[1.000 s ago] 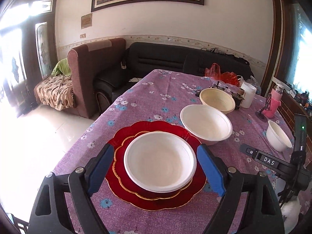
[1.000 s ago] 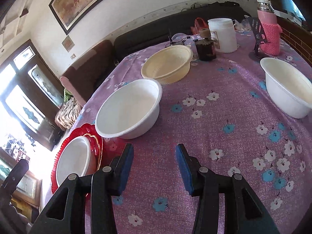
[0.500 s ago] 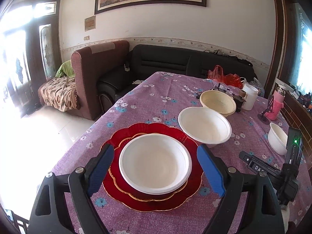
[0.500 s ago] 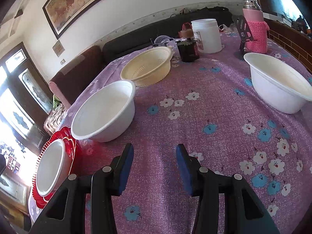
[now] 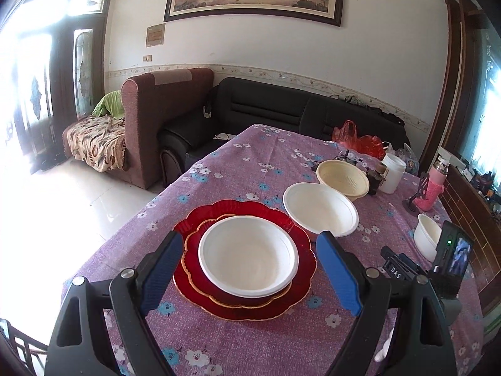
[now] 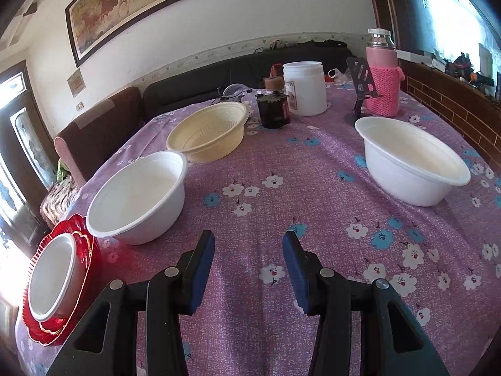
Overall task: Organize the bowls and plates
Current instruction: 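Move the right gripper toward the white bowl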
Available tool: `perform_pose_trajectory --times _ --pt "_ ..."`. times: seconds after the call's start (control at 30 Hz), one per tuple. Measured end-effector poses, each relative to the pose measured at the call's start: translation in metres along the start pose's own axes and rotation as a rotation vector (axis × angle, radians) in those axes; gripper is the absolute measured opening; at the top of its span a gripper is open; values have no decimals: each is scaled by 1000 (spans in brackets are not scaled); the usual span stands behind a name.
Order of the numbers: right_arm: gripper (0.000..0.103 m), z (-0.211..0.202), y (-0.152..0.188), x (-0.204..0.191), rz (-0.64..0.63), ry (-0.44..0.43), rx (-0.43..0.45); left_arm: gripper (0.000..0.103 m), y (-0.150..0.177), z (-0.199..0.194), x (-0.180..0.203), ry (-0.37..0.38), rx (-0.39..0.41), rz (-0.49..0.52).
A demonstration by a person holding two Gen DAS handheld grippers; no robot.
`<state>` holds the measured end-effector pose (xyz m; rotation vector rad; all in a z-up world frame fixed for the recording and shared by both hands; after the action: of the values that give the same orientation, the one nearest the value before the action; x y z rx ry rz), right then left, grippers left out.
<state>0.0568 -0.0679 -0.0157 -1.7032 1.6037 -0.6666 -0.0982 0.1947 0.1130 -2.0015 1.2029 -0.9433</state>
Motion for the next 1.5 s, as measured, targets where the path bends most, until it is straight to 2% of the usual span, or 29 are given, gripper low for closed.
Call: perform_pose_trajectory --times 0.07,0.27,0.43,0.5,0.53,0.6,0.7,0.77,0.8,0.87,1.0,1.1,1.13,1.17,1.2,1.3,1.43,1.5 --pt "49 0 0 2 -1 18 4 87 -6 -20 -11 10 13 -26" --pt "49 4 3 10 7 66 -9 87 -32 -83 -51 -14 127 -79" --pt "49 6 6 24 66 90 -30 87 -45 -111 -62 41 129 -69" --pt "49 -1 1 26 46 142 -12 87 -58 -127 -62 56 150 -45" --pt "49 -10 -6 24 23 157 16 87 -67 -137 -63 60 165 -31" --pt "49 -29 -24 18 12 133 54 87 -86 -156 -61 65 196 10" --pt "49 -82 -72 13 60 38 146 88 -119 -177 -60 62 240 70" --pt "49 -122 -112 9 79 -19 205 89 -139 -178 -63 48 237 77" --pt "49 -143 -136 6 81 -73 222 89 -149 -176 -64 44 231 76" --pt "49 -181 -175 4 71 -97 267 89 -168 -169 -62 44 222 70" --pt "49 -257 -242 -3 -46 -14 355 89 -198 -147 -40 87 188 69" --pt "53 -297 -284 -10 -116 43 370 89 -219 -123 -13 112 164 65" --pt "57 -309 -296 -10 -122 55 381 89 -224 -112 0 131 151 65" --pt "68 -315 -304 -9 -128 64 389 90 -226 -101 12 148 138 70" --pt "73 -314 -308 -11 -146 66 371 90 -226 -89 24 159 124 81" --pt "74 -281 -293 -12 -159 16 289 90 -211 -44 57 183 59 110" --pt "74 -184 -232 -12 -129 -82 80 90 -168 34 84 214 -93 125" --pt "66 -129 -195 -11 -97 -140 -10 90 -143 77 88 193 -150 132"
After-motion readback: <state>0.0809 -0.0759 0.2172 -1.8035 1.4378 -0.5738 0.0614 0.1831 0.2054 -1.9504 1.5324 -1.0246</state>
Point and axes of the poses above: each gripper's, at about its wrist camera, not at the fingertips, and z roughly the way its jaws point, x to its right, y to its underside, the point moved 8 cm from there along z, roughly the way its jaws point, and after that the axes turned 9 degrees about -z, right-handed, at the moved point
